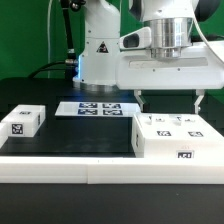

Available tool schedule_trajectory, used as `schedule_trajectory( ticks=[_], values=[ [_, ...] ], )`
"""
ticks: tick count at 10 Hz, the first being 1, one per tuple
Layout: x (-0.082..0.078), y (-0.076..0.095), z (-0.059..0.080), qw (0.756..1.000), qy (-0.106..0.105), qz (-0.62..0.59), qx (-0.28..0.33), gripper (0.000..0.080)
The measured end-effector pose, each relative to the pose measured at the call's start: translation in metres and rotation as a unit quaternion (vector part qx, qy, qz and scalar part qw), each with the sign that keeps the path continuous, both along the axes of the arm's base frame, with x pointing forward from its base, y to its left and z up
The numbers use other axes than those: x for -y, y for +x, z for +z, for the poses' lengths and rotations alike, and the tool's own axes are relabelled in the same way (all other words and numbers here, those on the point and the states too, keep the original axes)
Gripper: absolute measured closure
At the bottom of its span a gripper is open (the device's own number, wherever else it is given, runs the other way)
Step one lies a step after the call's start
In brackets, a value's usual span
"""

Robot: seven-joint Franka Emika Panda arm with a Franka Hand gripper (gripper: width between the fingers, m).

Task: Assemble cabinet

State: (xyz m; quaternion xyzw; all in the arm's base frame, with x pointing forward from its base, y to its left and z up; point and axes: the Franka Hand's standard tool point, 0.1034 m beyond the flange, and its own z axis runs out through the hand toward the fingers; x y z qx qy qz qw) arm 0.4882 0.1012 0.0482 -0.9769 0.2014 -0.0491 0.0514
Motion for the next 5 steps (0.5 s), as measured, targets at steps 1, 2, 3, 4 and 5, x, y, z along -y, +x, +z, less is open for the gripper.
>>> schedule_trajectory(
  ticks=[1, 2, 3, 4, 5],
  values=[
    [-0.0012, 0.004, -0.0006, 0.998, -0.009, 0.067, 0.001, 0.0002],
    [-0.0023, 0.0073, -0.0012, 0.996, -0.012, 0.093, -0.002, 0.0002],
    [-0.0009, 0.0074, -0.0021, 0.993, -0.014, 0.119, -0.014, 0.0002],
    [0.001, 0.0095, -0.0027, 0.991, -0.014, 0.128, -0.024, 0.0002],
    [0.0016, 0.0091, -0.0035, 0.992, -0.012, 0.126, -0.032, 0.0002]
  ],
)
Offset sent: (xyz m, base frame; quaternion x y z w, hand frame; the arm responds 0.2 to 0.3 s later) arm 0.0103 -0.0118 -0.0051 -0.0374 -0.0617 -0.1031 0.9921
